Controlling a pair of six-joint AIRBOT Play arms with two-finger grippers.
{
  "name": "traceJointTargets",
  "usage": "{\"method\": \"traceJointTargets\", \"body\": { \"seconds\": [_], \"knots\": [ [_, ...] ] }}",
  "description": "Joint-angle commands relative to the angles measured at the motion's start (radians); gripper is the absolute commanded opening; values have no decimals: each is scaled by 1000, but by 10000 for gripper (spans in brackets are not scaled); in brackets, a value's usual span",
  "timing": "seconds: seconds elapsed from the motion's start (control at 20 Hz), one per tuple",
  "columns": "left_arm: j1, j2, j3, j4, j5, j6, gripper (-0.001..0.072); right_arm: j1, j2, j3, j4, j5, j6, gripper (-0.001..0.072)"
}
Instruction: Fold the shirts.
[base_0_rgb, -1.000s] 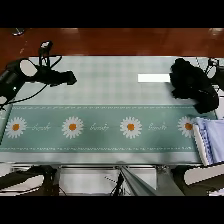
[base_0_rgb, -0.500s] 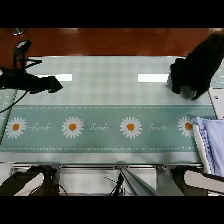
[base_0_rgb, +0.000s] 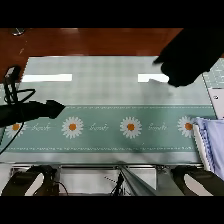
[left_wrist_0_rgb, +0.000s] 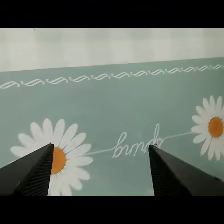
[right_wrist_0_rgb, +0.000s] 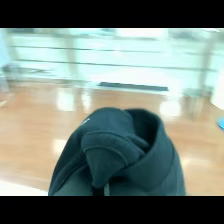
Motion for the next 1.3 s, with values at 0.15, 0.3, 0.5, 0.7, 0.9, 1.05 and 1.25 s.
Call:
{"method": "traceJointTargets", "body": {
  "seconds": [0.15, 0.3, 0.5, 0.7, 0.9, 1.05, 1.25],
  "knots": [
    [0, 42, -151, -130, 166, -4, 702, 268, 48, -45, 12, 225, -23, 22],
    [0, 41, -161, -129, 163, -3, 702, 396, 12, -275, 14, 214, 19, 22],
    [0, 34, -161, -129, 148, -3, 702, 578, -122, -603, 155, 1, 68, 22],
    [0, 13, -161, -129, 92, -3, 701, 650, -327, -647, 352, -146, 115, 23],
    [0, -48, -161, -129, 32, 26, 701, 588, -375, -646, 507, -81, 14, 618],
    [1, -63, -160, -101, 2, 32, 701, 352, -270, -646, 481, 63, 14, 618],
    [2, -72, -178, -74, -72, 33, 702, -42, -51, -669, 115, 325, 11, 617]
  ]
}}
